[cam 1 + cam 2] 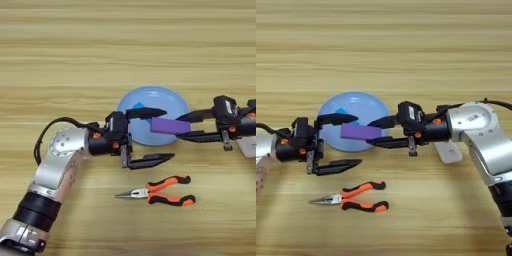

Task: Move the objects on the table

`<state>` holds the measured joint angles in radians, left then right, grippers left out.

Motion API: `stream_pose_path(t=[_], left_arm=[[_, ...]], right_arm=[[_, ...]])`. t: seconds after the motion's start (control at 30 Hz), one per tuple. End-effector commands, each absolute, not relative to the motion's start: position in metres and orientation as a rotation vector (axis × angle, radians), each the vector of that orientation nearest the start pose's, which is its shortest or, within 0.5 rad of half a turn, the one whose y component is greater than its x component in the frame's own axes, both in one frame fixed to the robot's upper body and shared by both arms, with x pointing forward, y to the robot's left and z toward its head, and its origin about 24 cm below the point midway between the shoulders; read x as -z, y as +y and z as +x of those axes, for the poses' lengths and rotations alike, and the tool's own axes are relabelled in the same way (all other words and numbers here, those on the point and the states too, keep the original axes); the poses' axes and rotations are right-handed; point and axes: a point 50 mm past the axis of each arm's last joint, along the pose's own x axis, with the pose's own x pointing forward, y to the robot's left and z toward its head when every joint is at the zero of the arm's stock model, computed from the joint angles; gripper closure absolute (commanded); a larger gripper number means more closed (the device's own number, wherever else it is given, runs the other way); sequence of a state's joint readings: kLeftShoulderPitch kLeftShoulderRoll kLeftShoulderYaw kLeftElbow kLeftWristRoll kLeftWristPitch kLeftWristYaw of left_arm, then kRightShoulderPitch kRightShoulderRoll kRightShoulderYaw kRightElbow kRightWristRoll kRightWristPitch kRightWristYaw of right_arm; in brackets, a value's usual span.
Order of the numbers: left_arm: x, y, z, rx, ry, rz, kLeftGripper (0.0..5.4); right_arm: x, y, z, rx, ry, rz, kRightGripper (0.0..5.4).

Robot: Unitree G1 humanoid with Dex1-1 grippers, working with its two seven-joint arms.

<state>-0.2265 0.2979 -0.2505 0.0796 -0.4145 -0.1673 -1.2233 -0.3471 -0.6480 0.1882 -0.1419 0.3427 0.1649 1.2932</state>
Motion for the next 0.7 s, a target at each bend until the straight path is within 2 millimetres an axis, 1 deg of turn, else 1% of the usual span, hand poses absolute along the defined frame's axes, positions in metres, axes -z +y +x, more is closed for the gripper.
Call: stream_pose_path(t=[0.03,0.2,0.23,0.27,0.3,0.47,0.5,0.7], left_arm=[[-0.0865,0.0996,0.2440,1.503,-0.262,0.080,1.13],[-0.0864,0.0998,0.2440,1.503,-0.264,0.078,1.53],[-0.0864,0.0998,0.2439,1.504,-0.264,0.077,1.68],[-0.0864,0.0999,0.2438,1.505,-0.264,0.077,1.68],[-0.0864,0.0999,0.2437,1.506,-0.264,0.076,1.83],[-0.0866,0.1002,0.2437,1.506,-0.266,0.075,2.24],[-0.0866,0.1003,0.2437,1.506,-0.266,0.074,2.42],[-0.0871,0.1003,0.2439,1.506,-0.268,0.067,2.91]], right_arm=[[-0.1416,-0.1480,0.2570,-1.530,0.015,-0.453,3.98],[-0.1409,-0.1477,0.2568,-1.531,0.017,-0.451,3.98],[-0.1408,-0.1477,0.2568,-1.531,0.017,-0.450,3.98],[-0.1408,-0.1477,0.2567,-1.531,0.018,-0.449,3.98],[-0.1407,-0.1476,0.2567,-1.531,0.017,-0.449,3.98],[-0.1405,-0.1474,0.2563,-1.534,0.018,-0.446,3.98],[-0.1405,-0.1474,0.2563,-1.534,0.018,-0.445,3.98],[-0.1405,-0.1473,0.2558,-1.537,0.019,-0.442,3.98]])
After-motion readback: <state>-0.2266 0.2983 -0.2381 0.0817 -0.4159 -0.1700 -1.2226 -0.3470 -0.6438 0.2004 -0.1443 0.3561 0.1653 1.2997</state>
